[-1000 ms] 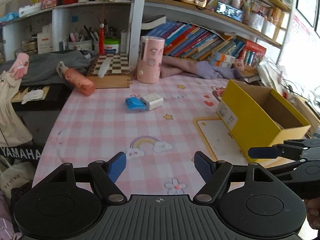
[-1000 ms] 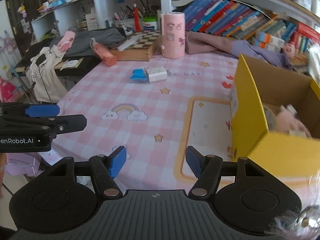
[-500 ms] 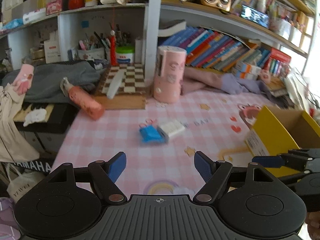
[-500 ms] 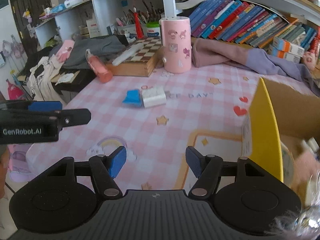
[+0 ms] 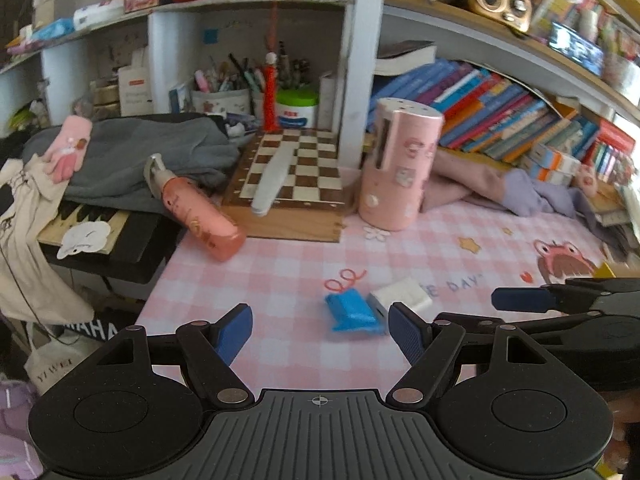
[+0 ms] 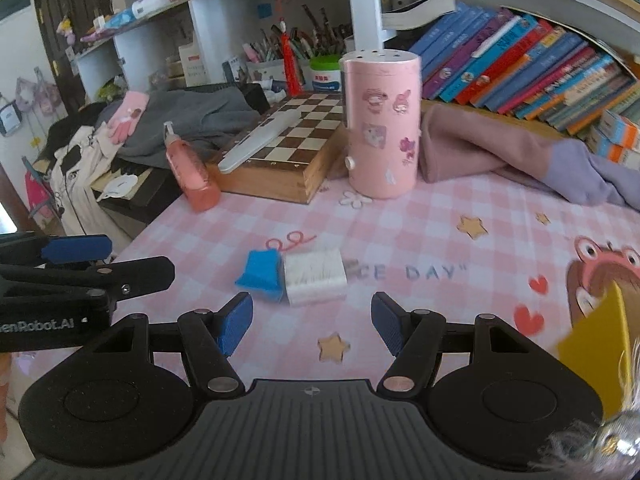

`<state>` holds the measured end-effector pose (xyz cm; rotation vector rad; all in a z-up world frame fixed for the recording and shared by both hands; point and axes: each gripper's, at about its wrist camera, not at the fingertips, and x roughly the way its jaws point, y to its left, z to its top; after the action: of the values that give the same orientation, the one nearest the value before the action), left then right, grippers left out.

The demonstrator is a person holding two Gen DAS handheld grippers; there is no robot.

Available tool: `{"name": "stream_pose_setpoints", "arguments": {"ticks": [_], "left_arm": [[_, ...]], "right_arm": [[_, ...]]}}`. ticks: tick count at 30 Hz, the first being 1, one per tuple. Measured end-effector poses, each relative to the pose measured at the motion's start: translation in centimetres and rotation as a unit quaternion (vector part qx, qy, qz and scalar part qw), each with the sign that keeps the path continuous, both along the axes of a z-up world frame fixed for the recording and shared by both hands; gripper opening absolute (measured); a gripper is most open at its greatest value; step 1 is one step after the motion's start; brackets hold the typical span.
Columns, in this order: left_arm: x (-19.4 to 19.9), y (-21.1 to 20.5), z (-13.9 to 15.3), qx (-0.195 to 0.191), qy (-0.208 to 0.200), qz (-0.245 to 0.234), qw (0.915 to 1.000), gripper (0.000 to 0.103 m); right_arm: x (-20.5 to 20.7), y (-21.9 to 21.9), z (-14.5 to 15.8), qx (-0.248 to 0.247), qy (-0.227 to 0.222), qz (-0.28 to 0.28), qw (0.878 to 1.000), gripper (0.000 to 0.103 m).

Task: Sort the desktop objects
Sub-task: 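Move both open tools toward the blue cap and white charger, then grasp the white charger with the right tool while the left tool grasps the blue cap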

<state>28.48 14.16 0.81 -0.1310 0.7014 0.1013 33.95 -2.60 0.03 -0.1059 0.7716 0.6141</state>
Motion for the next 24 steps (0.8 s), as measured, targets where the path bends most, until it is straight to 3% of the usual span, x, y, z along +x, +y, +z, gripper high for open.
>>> {"name": "stream_pose_setpoints", "arguments": {"ticks": [13,24], "left_arm": [[1.7,1.1,-1.5,0.001,0.020,0.035,0.9992,0.077],[3.6,0.6,-2.4,0.014,0.037,0.021,0.9990,0.077]], "right_arm": [[4.6,3.9,-2.7,-0.016,0.023,0.027,0.999,0.063],[6.5,4.6,-5.2,-0.044,0.017,0.020,0.999,0.062]]}}
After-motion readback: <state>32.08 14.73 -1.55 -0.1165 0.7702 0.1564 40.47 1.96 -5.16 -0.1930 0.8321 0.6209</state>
